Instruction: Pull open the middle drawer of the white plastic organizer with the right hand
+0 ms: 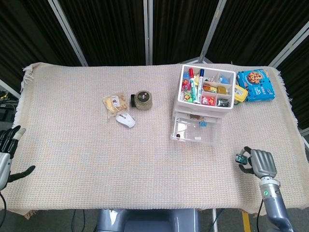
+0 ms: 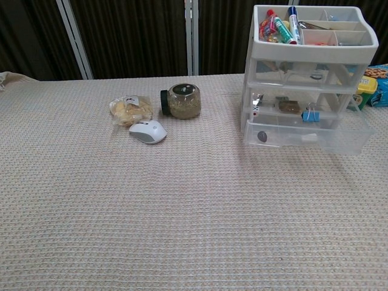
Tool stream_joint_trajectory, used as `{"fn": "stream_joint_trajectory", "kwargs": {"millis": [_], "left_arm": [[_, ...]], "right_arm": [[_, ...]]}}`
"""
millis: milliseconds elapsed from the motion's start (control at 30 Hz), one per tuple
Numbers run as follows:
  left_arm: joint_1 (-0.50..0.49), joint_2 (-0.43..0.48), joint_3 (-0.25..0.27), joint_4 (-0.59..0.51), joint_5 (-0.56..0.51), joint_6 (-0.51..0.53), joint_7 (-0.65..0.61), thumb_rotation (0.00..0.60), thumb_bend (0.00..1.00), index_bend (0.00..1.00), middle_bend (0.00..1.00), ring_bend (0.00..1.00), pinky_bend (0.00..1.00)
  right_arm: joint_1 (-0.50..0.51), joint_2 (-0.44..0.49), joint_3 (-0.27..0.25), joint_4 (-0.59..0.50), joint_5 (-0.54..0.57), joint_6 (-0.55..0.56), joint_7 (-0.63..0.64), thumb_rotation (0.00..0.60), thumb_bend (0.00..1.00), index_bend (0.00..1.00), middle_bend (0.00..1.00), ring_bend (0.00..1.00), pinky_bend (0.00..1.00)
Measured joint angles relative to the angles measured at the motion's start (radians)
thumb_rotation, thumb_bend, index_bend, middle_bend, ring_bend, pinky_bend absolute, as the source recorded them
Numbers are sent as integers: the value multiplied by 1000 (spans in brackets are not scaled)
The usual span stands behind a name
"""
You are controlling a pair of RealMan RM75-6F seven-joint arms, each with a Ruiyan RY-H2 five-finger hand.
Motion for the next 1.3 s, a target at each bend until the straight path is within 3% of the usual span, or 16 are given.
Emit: {"fn": "stream_joint_trajectory", "kwargs": {"millis": [267, 533, 767, 967, 1067, 1200, 1233, 1300], "left_arm": [[0, 1, -2, 3, -3, 0, -4, 600, 69, 0, 0, 0, 0], [0, 1, -2, 2, -5, 0, -4, 600, 69, 0, 0, 0, 0], [2, 2, -2, 1, -7, 0, -3, 600, 68, 0, 0, 0, 0], [3, -1, -3, 8, -13, -1, -1, 600, 69, 0, 0, 0, 0], [2, -5, -3, 13, -20, -6, 2, 600, 68, 0, 0, 0, 0], [0, -18, 0, 31, -40, -27, 19, 600, 68, 0, 0, 0, 0], [-2, -25, 1, 40, -51, -37, 25, 600, 68, 0, 0, 0, 0], [-3, -36, 2, 54, -66, -47, 34, 600, 68, 0, 0, 0, 0]], "right_arm": [[-8, -64, 24, 68, 1, -20, -2, 600, 198, 489, 1000, 1000, 714], [-26, -62, 25, 57, -8, -24, -19, 600, 148, 223, 1000, 1000, 713], [-48, -38, 24, 26, -38, -4, -15, 600, 139, 131, 967, 979, 652], [-75, -12, 35, -3, -104, 86, 12, 600, 136, 113, 617, 696, 353], [-97, 6, 47, -18, -152, 163, 38, 600, 135, 103, 410, 504, 232], [-134, 42, 69, -37, -218, 274, 110, 600, 125, 23, 66, 82, 44], [-139, 53, 70, -38, -231, 286, 135, 600, 113, 6, 19, 24, 7], [-149, 85, 66, -40, -272, 291, 207, 600, 91, 0, 0, 0, 0]]}}
